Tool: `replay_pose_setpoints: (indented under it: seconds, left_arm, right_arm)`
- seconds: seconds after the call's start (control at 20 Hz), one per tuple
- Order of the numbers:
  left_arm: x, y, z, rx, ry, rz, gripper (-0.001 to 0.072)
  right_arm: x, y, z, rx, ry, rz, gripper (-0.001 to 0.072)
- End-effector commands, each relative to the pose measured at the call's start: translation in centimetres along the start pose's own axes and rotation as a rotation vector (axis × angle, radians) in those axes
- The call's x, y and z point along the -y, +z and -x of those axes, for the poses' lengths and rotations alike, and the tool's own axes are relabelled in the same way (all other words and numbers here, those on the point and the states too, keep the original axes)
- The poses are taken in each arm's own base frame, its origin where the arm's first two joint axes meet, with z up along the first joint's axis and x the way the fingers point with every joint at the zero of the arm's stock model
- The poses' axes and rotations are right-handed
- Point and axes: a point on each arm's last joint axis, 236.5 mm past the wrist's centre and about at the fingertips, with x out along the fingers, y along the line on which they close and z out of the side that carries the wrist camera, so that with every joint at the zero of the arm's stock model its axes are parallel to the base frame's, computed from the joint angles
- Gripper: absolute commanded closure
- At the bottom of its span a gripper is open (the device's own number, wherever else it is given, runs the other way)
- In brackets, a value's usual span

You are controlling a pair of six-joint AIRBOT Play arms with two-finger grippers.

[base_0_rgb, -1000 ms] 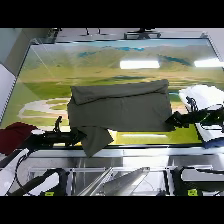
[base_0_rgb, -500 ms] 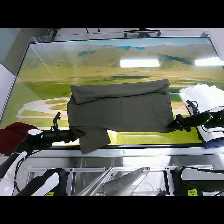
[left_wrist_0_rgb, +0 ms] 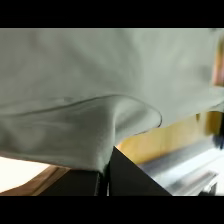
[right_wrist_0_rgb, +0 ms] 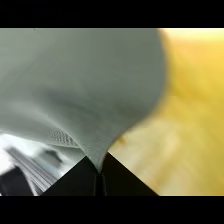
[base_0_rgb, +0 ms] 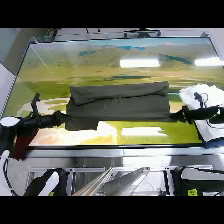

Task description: Fold the shirts.

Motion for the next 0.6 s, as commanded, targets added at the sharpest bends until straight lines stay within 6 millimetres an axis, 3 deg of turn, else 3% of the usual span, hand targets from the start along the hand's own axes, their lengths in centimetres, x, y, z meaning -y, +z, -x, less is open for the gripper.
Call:
replay_pose_setpoints:
  seconds: [0.0,0.15,0.25,0.4,0.55]
  left_arm:
    - [3.4,6.4,0.5,0.076,-0.098,-0.065,0.068]
    - [4.6,11.5,-2.1,0.058,-0.115,-0.135,0.068]
    - [4.0,14.3,-4.9,0.027,-0.123,-0.147,0.068]
    - [0.2,16.3,-9.5,-0.049,-0.078,-0.155,0.068]
    - [-3.5,17.4,-13.1,-0.09,-0.062,-0.122,0.0681]
  right_arm:
    - [-5.6,5.8,0.7,0.162,0.103,0.129,0.0696]
    - [-7.1,10.2,-0.1,0.227,0.048,0.225,0.0696]
    - [-6.9,13.1,-1.3,0.268,0.011,0.251,0.0696]
    - [-5.4,16.3,-3.7,0.297,-0.032,0.274,0.0695]
    - [-3.0,17.6,-6.2,0.275,-0.048,0.253,0.0695]
